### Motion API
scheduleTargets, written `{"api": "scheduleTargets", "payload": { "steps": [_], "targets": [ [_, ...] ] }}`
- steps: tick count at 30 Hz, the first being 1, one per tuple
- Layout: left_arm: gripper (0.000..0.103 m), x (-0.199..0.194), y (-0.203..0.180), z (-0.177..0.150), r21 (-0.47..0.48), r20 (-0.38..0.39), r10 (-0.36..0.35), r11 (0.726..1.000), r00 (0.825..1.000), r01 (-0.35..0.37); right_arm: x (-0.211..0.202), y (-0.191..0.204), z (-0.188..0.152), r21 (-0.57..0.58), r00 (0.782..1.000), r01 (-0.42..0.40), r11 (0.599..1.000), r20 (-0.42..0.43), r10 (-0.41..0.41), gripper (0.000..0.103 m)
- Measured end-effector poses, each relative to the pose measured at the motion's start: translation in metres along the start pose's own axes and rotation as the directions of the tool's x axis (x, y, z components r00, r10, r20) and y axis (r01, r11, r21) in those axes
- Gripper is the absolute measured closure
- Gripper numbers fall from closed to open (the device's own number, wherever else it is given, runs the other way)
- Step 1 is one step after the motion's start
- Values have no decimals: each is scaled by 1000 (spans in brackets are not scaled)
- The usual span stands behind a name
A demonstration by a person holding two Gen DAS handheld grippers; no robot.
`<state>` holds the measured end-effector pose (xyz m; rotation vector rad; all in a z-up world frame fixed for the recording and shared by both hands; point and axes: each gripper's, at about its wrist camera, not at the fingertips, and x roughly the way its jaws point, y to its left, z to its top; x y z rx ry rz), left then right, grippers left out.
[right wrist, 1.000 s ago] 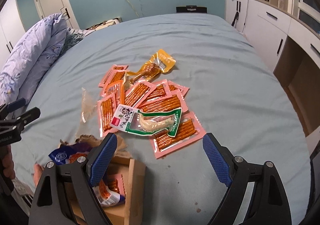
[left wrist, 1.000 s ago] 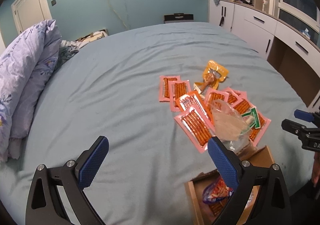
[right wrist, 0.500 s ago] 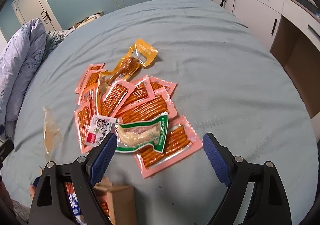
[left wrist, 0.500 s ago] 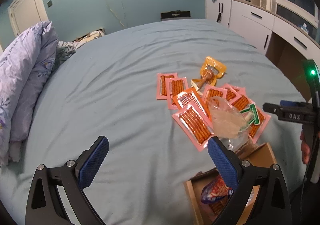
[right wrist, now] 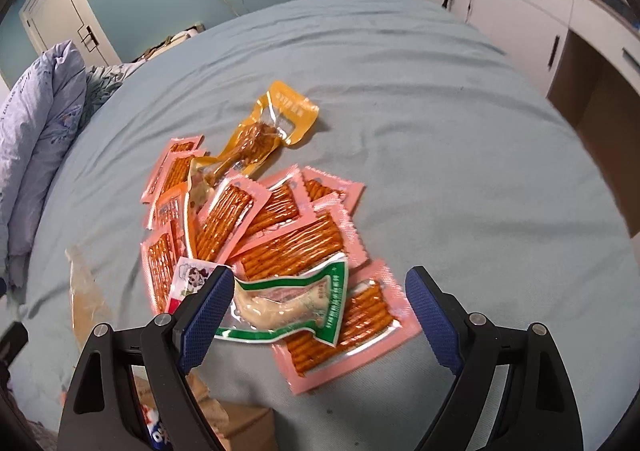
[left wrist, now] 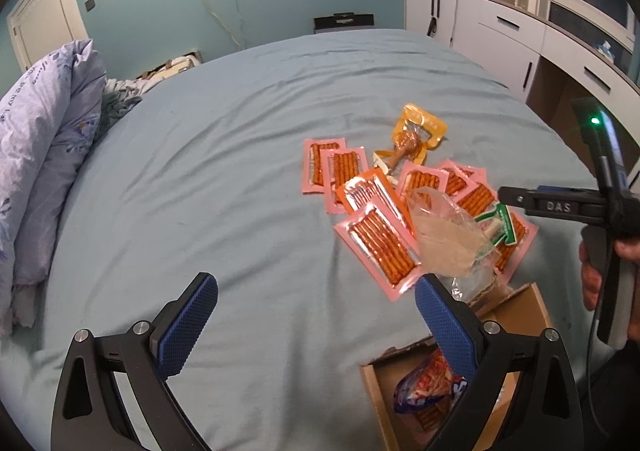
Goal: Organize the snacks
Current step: 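Move the right tool onto the snack pile and grasp a pink strip pack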
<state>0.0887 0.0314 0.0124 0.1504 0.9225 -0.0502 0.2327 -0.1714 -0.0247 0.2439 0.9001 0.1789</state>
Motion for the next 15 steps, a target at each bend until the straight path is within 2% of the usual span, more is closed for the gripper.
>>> {"api": "scheduleTargets", "payload": {
  "steps": [7, 9, 12, 15],
  "targets": [
    [2, 7, 3, 0, -11, -18, -7, 1000, 1000, 7, 33, 7, 12, -22, 996, -25, 999, -84, 23, 16],
    [2, 9, 4, 1, -17, -25, -12, 1000, 1000, 12, 48, 10, 14, -39, 991, -22, 999, -132, 17, 16],
    [2, 13, 4, 0, -19, -36, -16, 1000, 999, 16, 78, 14, 15, -58, 971, -27, 998, -240, 13, 15],
    [2, 17, 4, 1, -16, -42, -12, 1000, 999, 12, 92, 29, 17, -167, 973, 16, 986, -227, -54, 5]
  ]
}}
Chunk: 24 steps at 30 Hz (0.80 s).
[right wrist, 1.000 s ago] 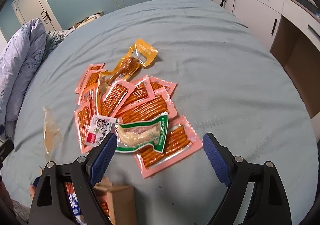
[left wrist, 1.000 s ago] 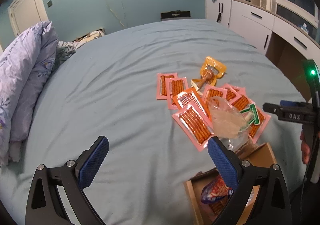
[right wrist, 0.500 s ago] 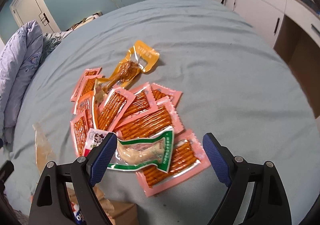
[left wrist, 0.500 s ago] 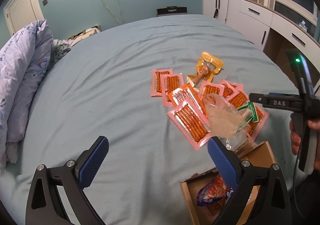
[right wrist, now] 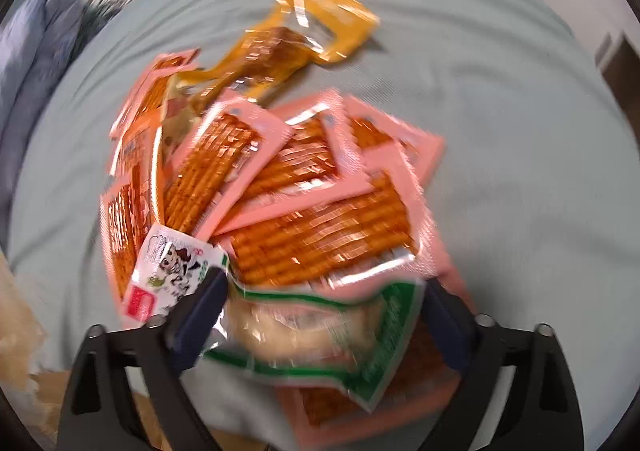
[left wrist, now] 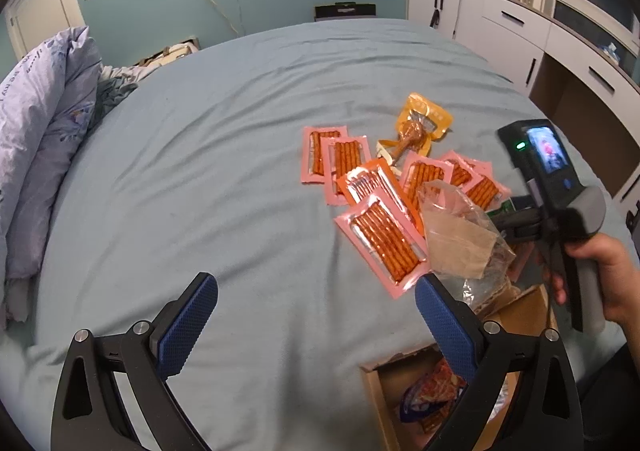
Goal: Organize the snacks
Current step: 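Move the right tool onto the snack pile and grasp a pink strip pack, then lift the pink pack with the right tool while the left tool grasps an orange strip pack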
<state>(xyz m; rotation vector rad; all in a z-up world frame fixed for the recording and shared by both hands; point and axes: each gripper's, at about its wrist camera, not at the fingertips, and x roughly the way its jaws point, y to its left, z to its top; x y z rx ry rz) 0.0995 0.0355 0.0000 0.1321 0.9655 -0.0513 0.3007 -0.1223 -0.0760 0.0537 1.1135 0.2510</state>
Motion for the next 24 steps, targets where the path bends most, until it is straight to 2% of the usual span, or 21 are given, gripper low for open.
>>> {"api": "scheduleTargets", "payload": {
  "steps": [3, 6, 8, 9, 11, 13, 16, 17, 21, 24],
  "targets": [
    [2, 4, 0, 1, -1, -8, 5, 1000, 1000, -5, 10, 15, 3, -92, 997, 73, 993, -1, -74, 3],
    [2, 6, 2, 2, -11, -13, 4, 1000, 1000, -4, 12, 17, 6, -110, 998, 63, 992, 5, -63, 4],
    [2, 6, 2, 3, -14, -12, 10, 1000, 1000, -10, 10, 8, 9, -81, 999, 36, 996, -3, -37, 14],
    [2, 7, 2, 3, -13, -13, 19, 1000, 1000, -20, 7, 4, 11, -71, 1000, 28, 997, -1, -28, 25],
    [2, 7, 3, 2, -11, -9, 35, 999, 999, -35, 2, -7, 14, -36, 1000, -14, 999, -3, 14, 38],
    [2, 7, 4, 1, -10, -6, 50, 999, 999, -50, 0, -15, 15, -8, 999, -41, 999, -5, 41, 64],
    [2, 6, 8, 2, -18, 2, 62, 998, 998, -62, -2, -35, 19, 72, 993, -116, 991, -8, 116, 80],
    [2, 5, 10, 2, -25, 6, 65, 998, 998, -65, 0, -45, 19, 116, 986, -164, 980, -10, 167, 82],
    [2, 6, 17, 3, -54, 8, 62, 997, 998, -62, 2, -69, 20, 210, 966, -253, 945, 2, 258, 92],
    [2, 8, 22, 3, -69, 1, 59, 996, 998, -59, -14, -81, 16, 213, 965, -263, 941, 43, 260, 99]
  ]
}}
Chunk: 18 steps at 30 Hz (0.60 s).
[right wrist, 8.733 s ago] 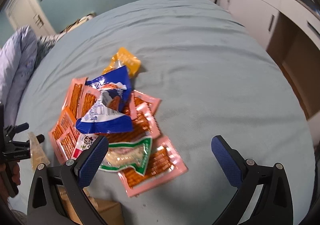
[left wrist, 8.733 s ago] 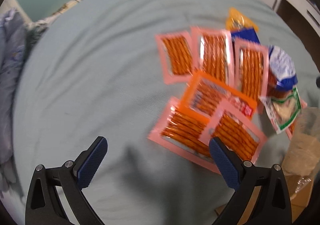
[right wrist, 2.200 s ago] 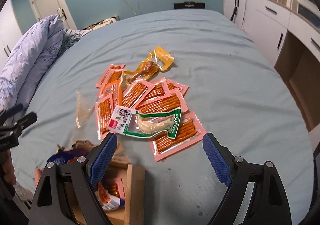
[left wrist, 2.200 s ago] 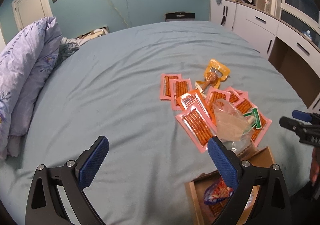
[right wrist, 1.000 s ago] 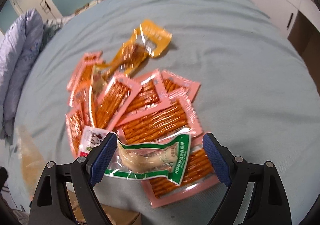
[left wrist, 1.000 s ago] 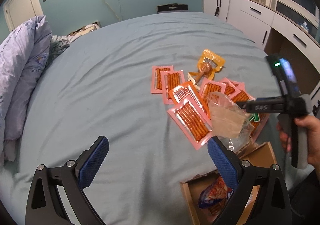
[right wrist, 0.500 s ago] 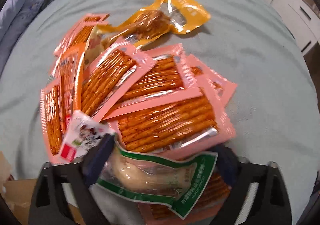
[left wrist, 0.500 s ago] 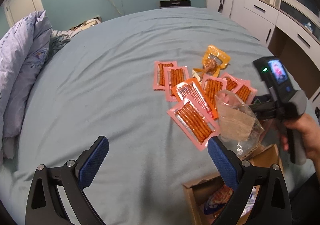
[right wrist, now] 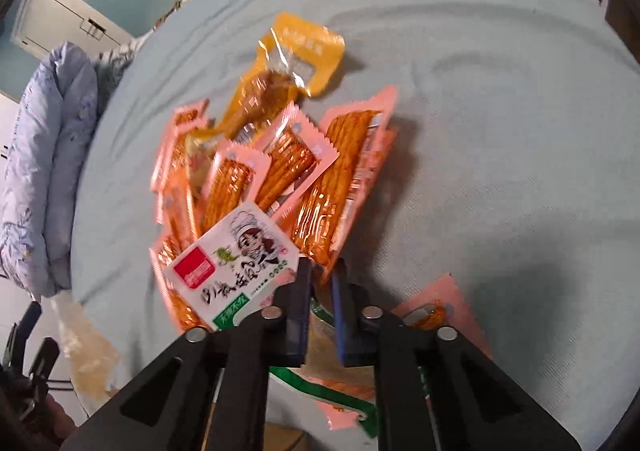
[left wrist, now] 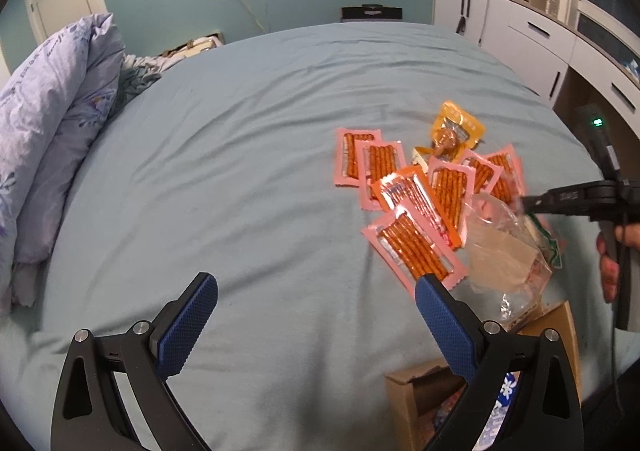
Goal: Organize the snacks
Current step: 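Lift the pink pack with the right tool while the left tool grasps an orange strip pack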
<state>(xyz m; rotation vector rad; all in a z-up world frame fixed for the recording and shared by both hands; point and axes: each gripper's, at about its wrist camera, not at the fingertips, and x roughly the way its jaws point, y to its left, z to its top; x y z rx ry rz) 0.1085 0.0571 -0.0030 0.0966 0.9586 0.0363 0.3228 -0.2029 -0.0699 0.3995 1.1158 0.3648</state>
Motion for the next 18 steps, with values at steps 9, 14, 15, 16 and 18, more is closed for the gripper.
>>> {"api": "scheduleTargets", "payload": {
  "steps": [9, 14, 15, 16, 18],
  "targets": [
    [2, 54, 0, 35, -55, -118, -128, 991, 985, 122, -47, -4, -22, 8, 990, -71, 997, 126, 70, 103],
    [2, 117, -19, 46, -53, -284, -190, 982, 940, 183, -62, 1, -26, 15, 980, -110, 994, 170, 106, 103],
    [2, 130, -25, 45, -47, -330, -201, 979, 922, 196, -67, 0, -31, 17, 977, -119, 993, 181, 114, 103],
    [2, 141, -31, 43, -41, -371, -215, 976, 904, 215, -74, -2, -33, 19, 972, -134, 991, 200, 127, 103],
    [2, 156, -43, 38, -30, -417, -239, 968, 877, 249, -79, 2, -37, 10, 964, -151, 988, 222, 145, 103]
  ]
}}
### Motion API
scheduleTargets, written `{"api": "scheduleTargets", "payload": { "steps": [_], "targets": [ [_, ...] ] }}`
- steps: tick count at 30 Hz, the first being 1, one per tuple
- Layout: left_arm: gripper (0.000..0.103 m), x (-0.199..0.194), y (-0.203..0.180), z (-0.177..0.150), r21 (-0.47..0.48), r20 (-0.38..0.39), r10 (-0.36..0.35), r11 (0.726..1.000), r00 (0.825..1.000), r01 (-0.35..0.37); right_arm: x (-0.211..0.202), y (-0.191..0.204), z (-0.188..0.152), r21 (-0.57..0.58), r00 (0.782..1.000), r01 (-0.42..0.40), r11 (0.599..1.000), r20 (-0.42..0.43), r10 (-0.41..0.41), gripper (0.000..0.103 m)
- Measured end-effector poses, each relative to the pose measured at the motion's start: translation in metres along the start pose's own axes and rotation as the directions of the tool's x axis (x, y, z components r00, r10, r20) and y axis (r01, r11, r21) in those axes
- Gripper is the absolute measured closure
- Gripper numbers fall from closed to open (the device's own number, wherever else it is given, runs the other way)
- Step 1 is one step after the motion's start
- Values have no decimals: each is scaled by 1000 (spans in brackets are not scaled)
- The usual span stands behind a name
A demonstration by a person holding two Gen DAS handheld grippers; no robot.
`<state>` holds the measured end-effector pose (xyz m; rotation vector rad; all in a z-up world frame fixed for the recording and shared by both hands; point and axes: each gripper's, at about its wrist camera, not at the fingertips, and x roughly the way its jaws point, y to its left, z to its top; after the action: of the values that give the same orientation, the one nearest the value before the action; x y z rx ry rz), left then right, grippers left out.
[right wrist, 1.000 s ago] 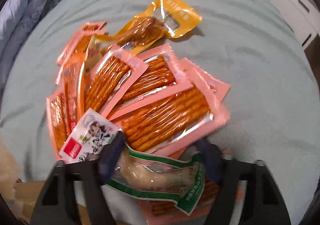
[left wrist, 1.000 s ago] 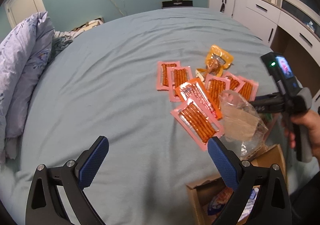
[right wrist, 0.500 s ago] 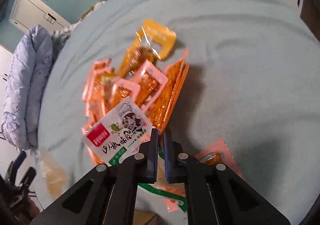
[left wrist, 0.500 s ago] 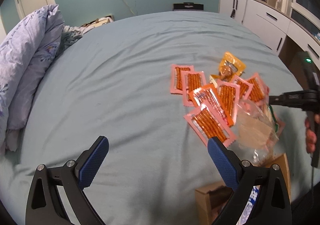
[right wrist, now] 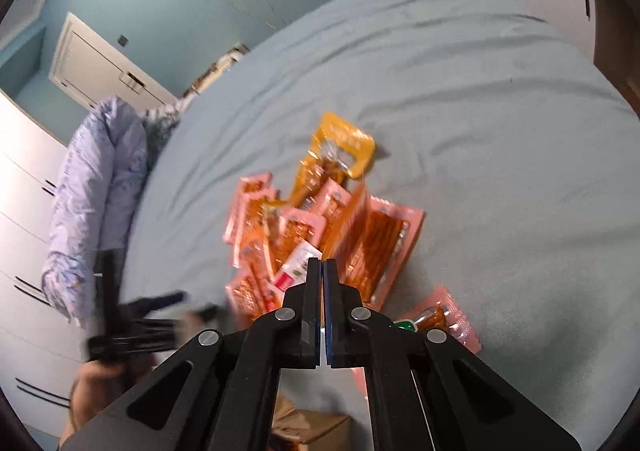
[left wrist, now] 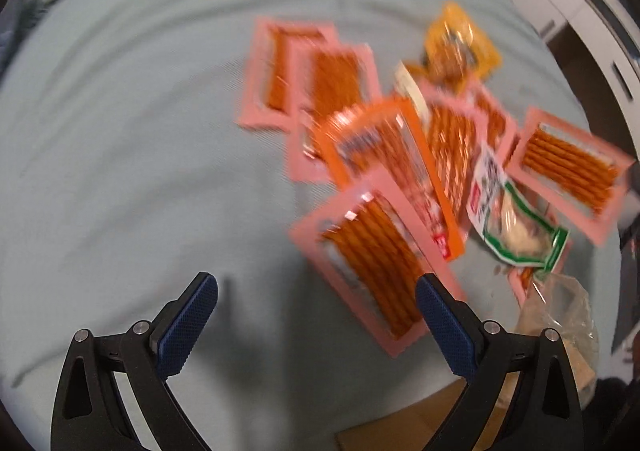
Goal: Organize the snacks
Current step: 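Lift the pink pack with the right tool while the left tool grasps an orange strip pack, then carry both packs over the cardboard box and open both tools to drop them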
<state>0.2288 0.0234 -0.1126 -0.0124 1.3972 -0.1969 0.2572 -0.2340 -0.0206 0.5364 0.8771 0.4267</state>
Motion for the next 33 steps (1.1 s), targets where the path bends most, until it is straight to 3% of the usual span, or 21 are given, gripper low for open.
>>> {"api": "scheduleTargets", "payload": {
  "steps": [3, 6, 7, 8, 9, 11, 12, 13, 15, 19, 25, 28, 30, 33],
  "targets": [
    [1, 21, -14, 2, 41, -48, 26, 999, 999, -24, -8, 5, -6, -33, 1000, -18, 999, 19, 19, 103],
    [2, 24, -26, 4, 86, -25, 36, 996, 999, -33, 1, 2, -10, -51, 1000, -15, 999, 10, 16, 103],
    [11, 23, -28, 5, 89, -24, 22, 996, 999, -20, 4, 2, -11, -55, 1000, -19, 998, 7, 20, 103],
    [28, 21, -29, 7, 87, -18, 1, 996, 1000, 0, 9, 3, -12, -65, 1000, -11, 998, -5, 11, 103],
    [37, 18, -30, 8, 81, -10, -12, 997, 1000, 13, 11, 5, -12, -70, 1000, -6, 998, -7, 5, 103],
    [66, 13, -29, 9, 67, -3, -40, 997, 999, 40, 13, 5, -15, -78, 1000, -6, 997, -13, 5, 103],
    [73, 12, -27, 9, 53, -4, -67, 996, 998, 67, 12, 12, -9, -79, 1000, -2, 997, -11, 1, 103],
    [96, 9, -25, 8, 32, -4, -93, 995, 996, 93, 12, 13, -10, -88, 1000, 7, 996, -7, -8, 103],
    [98, 3, -20, 7, 1, 6, -125, 992, 992, 125, 9, 18, -6, -93, 1000, 22, 995, 3, -22, 103],
    [98, -24, -15, 0, -4, 74, -90, 996, 993, 91, -1, 20, -6, -82, 1000, 7, 997, 30, -4, 103],
    [98, -84, 5, -19, -53, 207, -60, 996, 976, 73, -31, 28, -19, -102, 994, -60, 993, 81, 69, 103],
    [98, -121, -4, -42, 33, 293, -41, 999, 955, 33, -46, 31, -30, -108, 991, -83, 991, 97, 94, 103],
    [98, -141, -12, -65, 87, 335, -100, 993, 937, 75, -58, 36, -42, -120, 987, -106, 987, 111, 119, 103],
    [98, -160, -29, -112, 215, 333, -219, 965, 917, 152, -75, 41, -65, -136, 978, -154, 979, 121, 170, 103]
  ]
}}
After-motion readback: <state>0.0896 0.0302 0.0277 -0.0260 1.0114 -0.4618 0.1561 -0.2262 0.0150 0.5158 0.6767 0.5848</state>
